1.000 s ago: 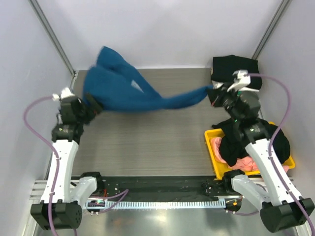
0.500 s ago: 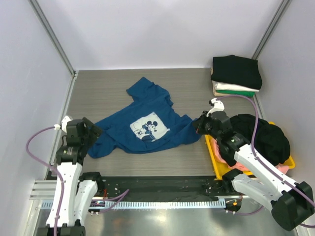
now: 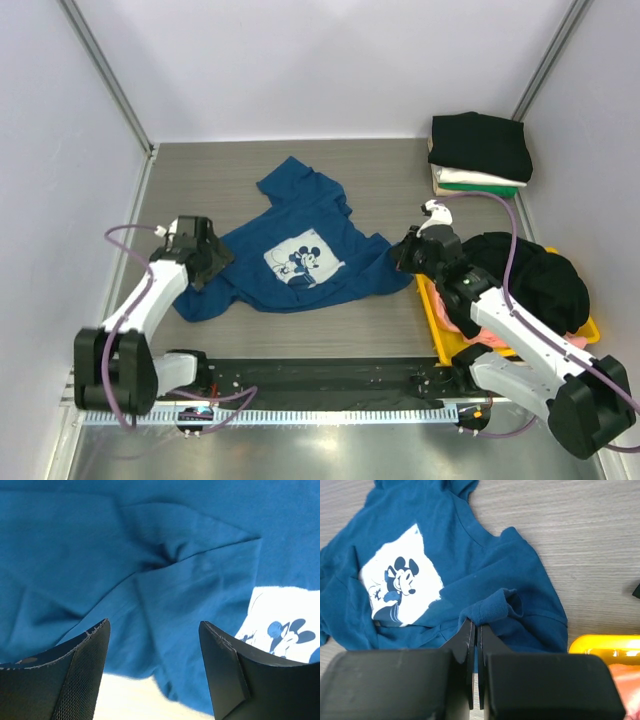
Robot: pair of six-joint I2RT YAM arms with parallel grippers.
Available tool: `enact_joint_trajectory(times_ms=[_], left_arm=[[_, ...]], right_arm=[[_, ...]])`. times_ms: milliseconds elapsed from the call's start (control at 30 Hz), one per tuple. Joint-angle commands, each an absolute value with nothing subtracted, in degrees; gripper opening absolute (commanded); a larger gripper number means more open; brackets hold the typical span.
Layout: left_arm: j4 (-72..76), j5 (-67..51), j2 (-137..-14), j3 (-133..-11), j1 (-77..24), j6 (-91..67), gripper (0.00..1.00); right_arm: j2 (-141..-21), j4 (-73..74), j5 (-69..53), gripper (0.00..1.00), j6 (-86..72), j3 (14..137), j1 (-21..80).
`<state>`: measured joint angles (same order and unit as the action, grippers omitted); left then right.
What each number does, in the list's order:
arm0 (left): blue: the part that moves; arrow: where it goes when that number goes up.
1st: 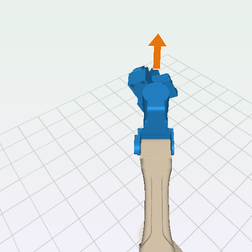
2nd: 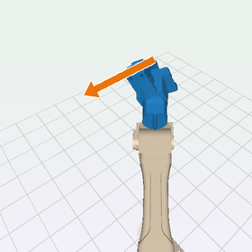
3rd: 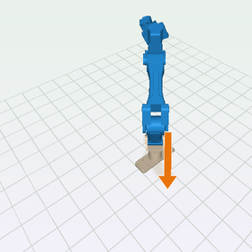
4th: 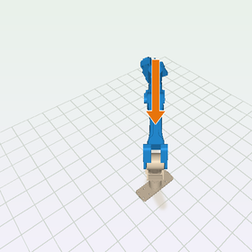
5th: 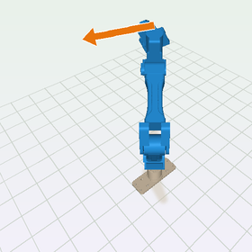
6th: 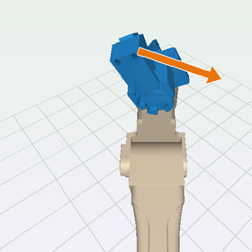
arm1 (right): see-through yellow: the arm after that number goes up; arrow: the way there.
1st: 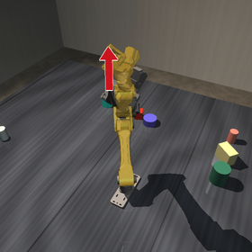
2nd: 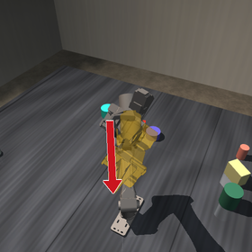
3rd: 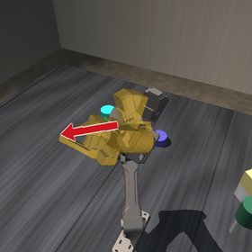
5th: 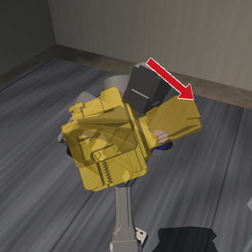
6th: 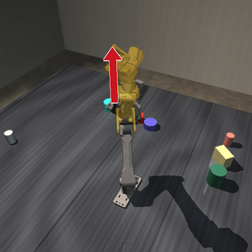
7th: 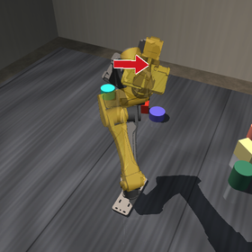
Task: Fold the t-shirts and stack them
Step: Flatten the tshirt out
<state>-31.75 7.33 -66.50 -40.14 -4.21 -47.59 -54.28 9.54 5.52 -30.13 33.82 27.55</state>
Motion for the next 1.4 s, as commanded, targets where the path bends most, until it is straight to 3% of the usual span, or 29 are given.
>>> enact_joint_trajectory(times_ms=[0,300,500,533,600,633,867,1367], left_arm=[[-25.8,9.8,-71.9,-45.5,-6.5,-45.7,0.72],[-23.6,11.4,-87.4,-52.0,-11.0,-44.6,0.7],[-23.3,11.5,-91.2,-53.7,-11.5,-44.7,0.4],[-23.3,11.3,-91.2,-53.9,-11.5,-44.4,0.27],[-23.4,11.0,-90.9,-54.4,-11.8,-44.1,0.12],[-23.6,11.2,-89.7,-54.7,-11.8,-44.1,0.0],[-34.3,13.8,-81.1,-62.7,-12.0,-43.2,0.0],[-53.8,20.4,-54.4,-84.2,-12.0,-41.5,0.0]], right_arm=[[-55.0,5.6,7.2,0.01,-29.1,34.7,27.8],[-58.2,4.5,7.7,0.01,-27.5,34.3,27.8],[-58.5,4.6,8.7,0.01,-26.5,34.2,27.8],[-58.5,4.6,8.9,0.01,-26.4,34.2,27.8],[-58.4,4.6,9.0,0.01,-26.3,34.2,27.9],[-58.4,4.7,9.0,0.01,-26.3,34.2,27.8],[-56.3,8.3,10.8,0.01,-25.3,38.0,27.9],[-42.6,25.0,13.5,0.01,-16.9,67.7,27.8]])
